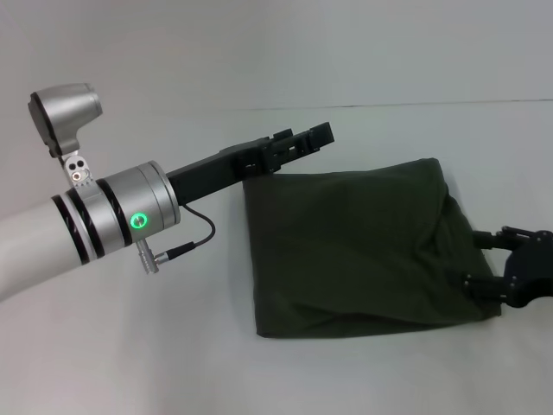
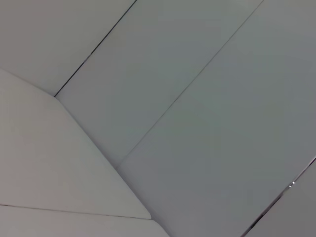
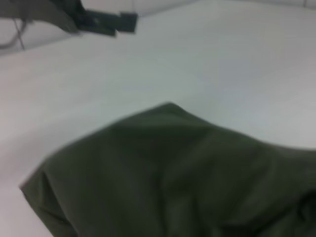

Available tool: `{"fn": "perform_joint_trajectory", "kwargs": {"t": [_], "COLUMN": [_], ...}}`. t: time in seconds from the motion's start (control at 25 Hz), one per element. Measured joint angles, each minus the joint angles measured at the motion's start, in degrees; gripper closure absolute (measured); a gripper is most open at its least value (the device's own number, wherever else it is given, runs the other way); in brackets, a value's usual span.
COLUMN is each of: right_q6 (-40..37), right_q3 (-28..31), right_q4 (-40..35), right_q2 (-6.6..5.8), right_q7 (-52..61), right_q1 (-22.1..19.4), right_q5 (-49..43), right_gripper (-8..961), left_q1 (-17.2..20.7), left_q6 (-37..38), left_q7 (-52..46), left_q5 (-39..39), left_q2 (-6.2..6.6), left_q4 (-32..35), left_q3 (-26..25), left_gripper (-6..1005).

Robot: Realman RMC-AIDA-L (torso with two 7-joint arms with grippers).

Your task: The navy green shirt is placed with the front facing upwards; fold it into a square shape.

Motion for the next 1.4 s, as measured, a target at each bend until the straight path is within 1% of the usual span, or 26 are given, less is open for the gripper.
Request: {"fn": "perform_joint_trajectory", "kwargs": {"t": [0.32,0.6,0.68,0.88,1.04,1.24,1.4], "right_q6": [4.89,8.37,7.94,3.68,4.25,7.76,13.88], "right_q3": [0.96,5.32,5.86,6.12,5.51,5.14,2.47], "right_q4": [2.01,4.07,3.94,3.26,4.09,8.13,11.25], "right_q2": [-0.08,-0.30,-0.23,-0.18,0.01,-0.08,-0.19], "right_q7": [0.32,0.56,0.76,0.88,-0.12,-0.48,-0.36], "right_q1": [-0.09,0.60,0.62,0.97,3.03,8.08,10.64], "right_q5": [-2.45,-2.38,-1.62,1.97,2.35,2.20,1.62], "right_gripper": [133,133,133,134,134,134,134], "left_q1": [-0.18,-0.25,-0.15,-0.04,-0.01,0.00,-0.11], "left_q6": [0.00,0.00,0.02,0.06,0.08,0.09,0.22], "left_q7": [-0.02,-0.04,-0.04,-0.05,-0.05,-0.04,-0.03], "left_q5": [-0.08,-0.08,-0.09,-0.08,-0.09,0.06,0.07], "left_q2": [0.02,0.02,0.02,0.02,0.02,0.02,0.02], "left_q4": [0.00,0.00,0.00,0.00,0.00,0.00,0.00], "left_q3": [0.18,0.29,0.30,0.32,0.29,0.25,0.28], "left_gripper": [134,138,139,142,144,147,149]}}
